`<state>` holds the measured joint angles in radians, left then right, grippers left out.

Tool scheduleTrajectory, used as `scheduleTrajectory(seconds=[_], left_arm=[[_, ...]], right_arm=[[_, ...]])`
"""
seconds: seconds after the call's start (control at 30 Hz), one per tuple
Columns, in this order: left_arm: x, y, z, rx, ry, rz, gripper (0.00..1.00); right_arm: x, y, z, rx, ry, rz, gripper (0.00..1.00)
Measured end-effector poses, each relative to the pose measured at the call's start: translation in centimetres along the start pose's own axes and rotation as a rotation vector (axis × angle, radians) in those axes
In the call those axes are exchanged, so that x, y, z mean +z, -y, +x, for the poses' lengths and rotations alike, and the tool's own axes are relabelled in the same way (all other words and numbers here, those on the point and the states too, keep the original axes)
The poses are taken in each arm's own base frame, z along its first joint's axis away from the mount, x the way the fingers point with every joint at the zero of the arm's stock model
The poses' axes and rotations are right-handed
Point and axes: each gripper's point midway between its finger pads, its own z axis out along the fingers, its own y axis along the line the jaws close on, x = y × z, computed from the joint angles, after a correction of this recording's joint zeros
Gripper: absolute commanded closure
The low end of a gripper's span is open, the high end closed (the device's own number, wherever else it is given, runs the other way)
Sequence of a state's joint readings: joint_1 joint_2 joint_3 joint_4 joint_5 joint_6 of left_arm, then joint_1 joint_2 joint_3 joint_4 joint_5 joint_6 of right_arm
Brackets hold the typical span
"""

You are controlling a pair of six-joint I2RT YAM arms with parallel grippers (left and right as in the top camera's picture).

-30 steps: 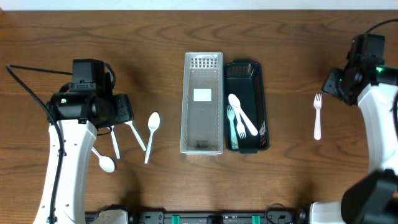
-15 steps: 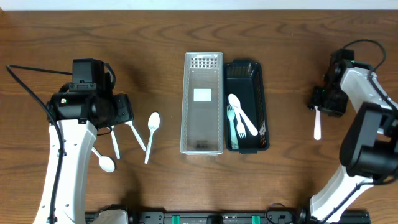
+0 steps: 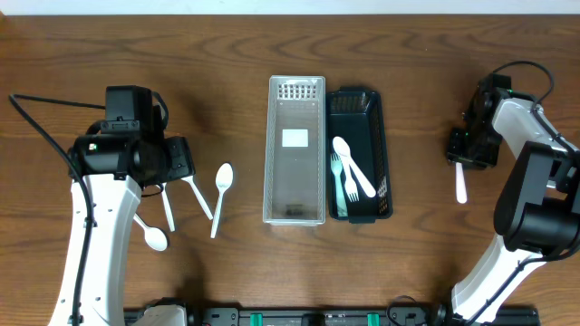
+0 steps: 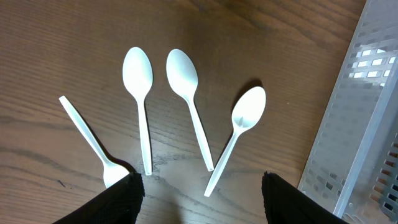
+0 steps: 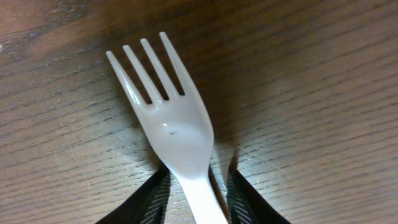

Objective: Pack container
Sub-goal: 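Lift the fork and hold it above the table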

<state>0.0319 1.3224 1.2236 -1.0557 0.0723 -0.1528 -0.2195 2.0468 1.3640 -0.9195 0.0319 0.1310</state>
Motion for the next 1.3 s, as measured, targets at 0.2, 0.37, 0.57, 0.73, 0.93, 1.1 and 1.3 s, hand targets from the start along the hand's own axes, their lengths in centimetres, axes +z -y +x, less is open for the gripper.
scheduleTrajectory(seconds=[0.2,0.37,0.57,0.73,0.93,1.1,1.3], left_arm=[[0.0,0.0,0.0,0.0,0.0,0.0,0.36],[0.0,0.0,0.0,0.0,0.0,0.0,0.36],[0.0,0.0,0.0,0.0,0.0,0.0,0.36],[0.0,0.0,0.0,0.0,0.0,0.0,0.36],[0.0,0.0,0.0,0.0,0.0,0.0,0.36],[0.0,0.0,0.0,0.0,0.0,0.0,0.36],[0.0,0.0,0.0,0.0,0.0,0.0,0.36]], right_arm=[[0.0,-0.2,0.03,-0.003,-0.001,-0.011,0.77],[0.02,-0.21,0.16,-0.007,-0.007,-0.013,0.88],[0.02,-0.16,0.21,-0.007,-0.009,-0.01,0.96],[0.02,-0.16,0.21,-0.007,-0.009,-0.01,0.99],[0.02,-0.17,0.2,-0.007,-0.008,-0.01,0.99],[0.02,-0.16,0.21,-0.006,-0.009,-0.01,0.99],[-0.26,-0.29,0.87,-0.002,-0.036,-0.008,0.99]])
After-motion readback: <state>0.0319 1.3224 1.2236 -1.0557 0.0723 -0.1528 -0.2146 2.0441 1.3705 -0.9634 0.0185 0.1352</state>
